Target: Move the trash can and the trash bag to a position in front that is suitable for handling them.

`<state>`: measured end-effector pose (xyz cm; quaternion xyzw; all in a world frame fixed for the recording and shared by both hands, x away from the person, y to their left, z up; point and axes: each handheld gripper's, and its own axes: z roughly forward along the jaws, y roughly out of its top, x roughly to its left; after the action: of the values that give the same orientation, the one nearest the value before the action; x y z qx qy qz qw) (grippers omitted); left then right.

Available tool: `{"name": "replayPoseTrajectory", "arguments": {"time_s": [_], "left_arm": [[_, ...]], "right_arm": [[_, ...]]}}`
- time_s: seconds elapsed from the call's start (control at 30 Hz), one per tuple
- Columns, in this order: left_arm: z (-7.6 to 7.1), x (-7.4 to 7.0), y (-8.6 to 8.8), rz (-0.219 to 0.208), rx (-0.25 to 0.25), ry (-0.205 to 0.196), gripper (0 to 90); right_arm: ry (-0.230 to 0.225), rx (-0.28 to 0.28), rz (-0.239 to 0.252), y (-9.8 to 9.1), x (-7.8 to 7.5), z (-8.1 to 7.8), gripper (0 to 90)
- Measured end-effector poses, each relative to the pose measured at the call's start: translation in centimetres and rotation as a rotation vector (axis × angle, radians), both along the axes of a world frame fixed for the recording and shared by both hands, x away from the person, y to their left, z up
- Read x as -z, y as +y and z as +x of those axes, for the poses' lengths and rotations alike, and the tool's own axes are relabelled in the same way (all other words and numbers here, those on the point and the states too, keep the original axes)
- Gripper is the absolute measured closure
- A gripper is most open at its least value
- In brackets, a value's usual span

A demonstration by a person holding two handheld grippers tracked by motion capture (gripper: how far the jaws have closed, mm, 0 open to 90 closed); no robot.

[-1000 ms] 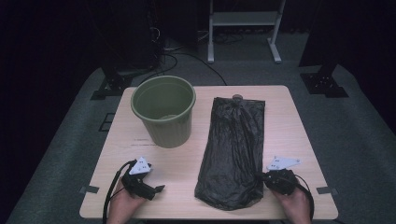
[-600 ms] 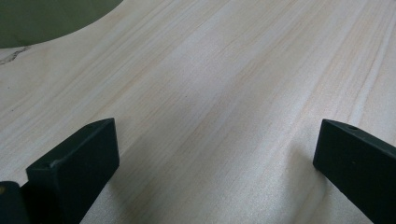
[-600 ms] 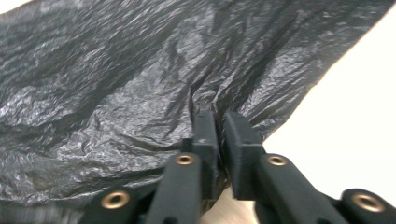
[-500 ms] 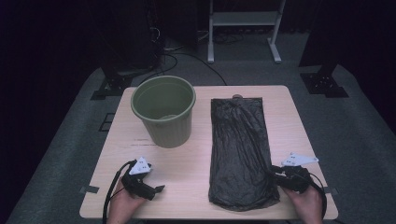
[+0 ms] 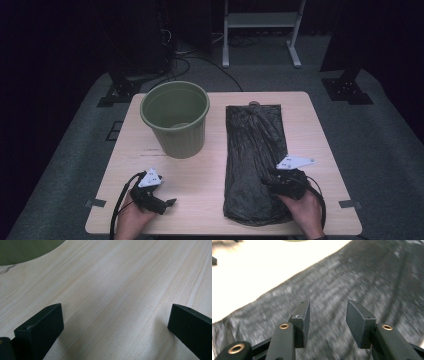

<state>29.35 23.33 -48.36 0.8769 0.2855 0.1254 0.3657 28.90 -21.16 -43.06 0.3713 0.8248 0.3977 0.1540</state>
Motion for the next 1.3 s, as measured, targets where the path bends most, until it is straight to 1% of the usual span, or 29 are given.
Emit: {"name": "replayPoseTrajectory", "arguments": {"time_s": [0.3, 0.37, 0.47, 0.53, 0.6, 0.8, 0.87, 0.9, 1.0, 1.07, 1.1, 1.13, 1.2, 1.3], "left_arm": [[0.0, 0.0, 0.0, 0.001, 0.002, 0.001, 0.0], [0.0, 0.0, 0.0, 0.001, 0.003, 0.001, 0.0], [0.0, 0.0, 0.0, 0.002, 0.004, 0.001, 0.0], [0.0, 0.0, 0.0, 0.002, 0.004, 0.001, 0.0], [0.0, 0.0, 0.0, 0.003, 0.004, 0.001, 0.0], [0.0, 0.0, 0.0, 0.003, 0.005, 0.001, 0.0], [0.0, 0.0, 0.0, 0.003, 0.005, 0.000, 0.0], [0.0, 0.0, 0.0, 0.002, 0.005, 0.000, 0.0], [0.0, 0.0, 0.0, 0.002, 0.005, 0.000, 0.0], [0.0, 0.0, 0.0, 0.002, 0.005, 0.000, 0.0], [0.0, 0.0, 0.0, 0.003, 0.005, 0.000, 0.0], [0.0, 0.0, 0.0, 0.003, 0.005, 0.000, 0.0], [0.0, 0.0, 0.0, 0.002, 0.005, 0.000, 0.0], [0.0, 0.0, 0.0, 0.002, 0.005, 0.000, 0.0]], "right_arm": [[0.020, -0.074, 0.007, 5.1, 0.6, 1.5, 51.7], [0.025, -0.082, 0.015, 6.1, 0.9, 1.8, 51.7], [0.034, -0.091, 0.014, 7.5, 1.6, 2.4, 51.6], [0.037, -0.097, 0.003, 8.3, 2.1, 2.7, 51.6], [0.042, -0.099, 0.004, 8.9, 2.6, 3.0, 51.6], [0.068, -0.105, -0.033, 10.3, 4.1, 3.6, 51.1], [0.076, -0.106, -0.052, 10.5, 4.4, 3.6, 54.7], [0.065, -0.104, -0.055, 10.5, 4.5, 3.5, 57.8], [0.049, -0.101, -0.075, 10.4, 4.5, 3.4, 72.0], [0.056, -0.105, -0.072, 10.2, 4.4, 3.4, 83.9], [0.066, -0.107, -0.064, 10.0, 4.4, 3.4, 87.0], [0.072, -0.108, -0.061, 9.8, 4.4, 3.4, 88.5], [0.067, -0.104, -0.086, 9.6, 4.3, 3.4, 89.0], [0.066, -0.108, -0.090, 8.8, 3.8, 3.2, 89.0]]}}
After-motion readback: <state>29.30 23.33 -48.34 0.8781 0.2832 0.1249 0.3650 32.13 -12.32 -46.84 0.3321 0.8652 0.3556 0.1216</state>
